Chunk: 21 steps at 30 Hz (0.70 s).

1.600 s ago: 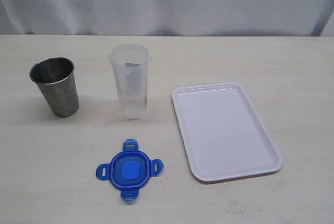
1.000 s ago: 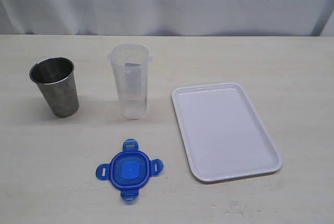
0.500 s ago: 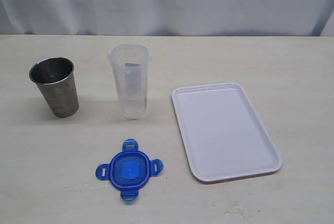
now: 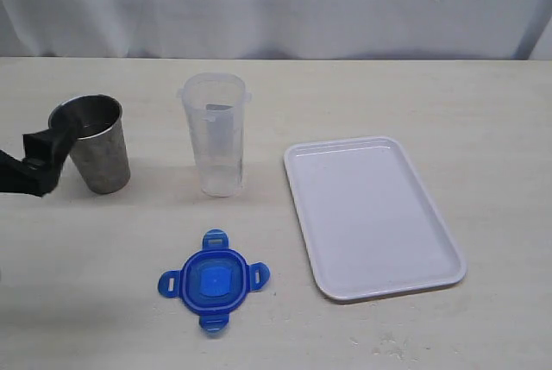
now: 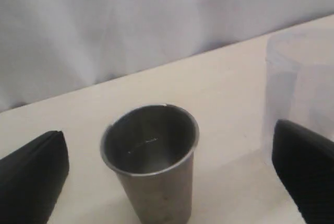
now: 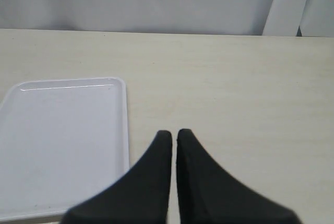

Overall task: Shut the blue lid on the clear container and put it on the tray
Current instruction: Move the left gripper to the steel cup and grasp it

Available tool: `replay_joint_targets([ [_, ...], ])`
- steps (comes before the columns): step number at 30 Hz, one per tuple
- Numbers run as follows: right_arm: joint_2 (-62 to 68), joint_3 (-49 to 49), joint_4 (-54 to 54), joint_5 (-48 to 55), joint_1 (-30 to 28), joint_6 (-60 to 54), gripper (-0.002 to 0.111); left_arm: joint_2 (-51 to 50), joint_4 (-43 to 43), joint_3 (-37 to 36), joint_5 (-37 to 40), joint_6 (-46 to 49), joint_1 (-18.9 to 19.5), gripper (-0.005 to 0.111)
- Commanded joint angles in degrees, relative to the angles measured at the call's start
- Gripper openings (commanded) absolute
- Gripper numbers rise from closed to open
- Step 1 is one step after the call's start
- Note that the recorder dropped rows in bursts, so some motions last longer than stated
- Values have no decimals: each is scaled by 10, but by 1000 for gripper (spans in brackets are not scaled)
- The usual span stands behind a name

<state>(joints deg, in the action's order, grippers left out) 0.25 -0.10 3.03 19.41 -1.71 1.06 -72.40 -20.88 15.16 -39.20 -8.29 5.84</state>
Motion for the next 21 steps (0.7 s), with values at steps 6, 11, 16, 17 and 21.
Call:
replay_joint_targets([
  [6,-3,1,4,2,-2,3,4,-192,-15,3,-146,29,-5,100],
  [11,-3,1,4,2,-2,3,4,-261,3,6,-200,74,-5,100],
  [16,-3,1,4,2,-2,3,4,-339,11,32,-242,96,-5,100],
  [17,-3,1,4,2,-2,3,4,-351,15,38,-248,98,-5,100],
  [21,-3,1,4,2,-2,3,4,-373,63,53,-263,98,-5,100],
])
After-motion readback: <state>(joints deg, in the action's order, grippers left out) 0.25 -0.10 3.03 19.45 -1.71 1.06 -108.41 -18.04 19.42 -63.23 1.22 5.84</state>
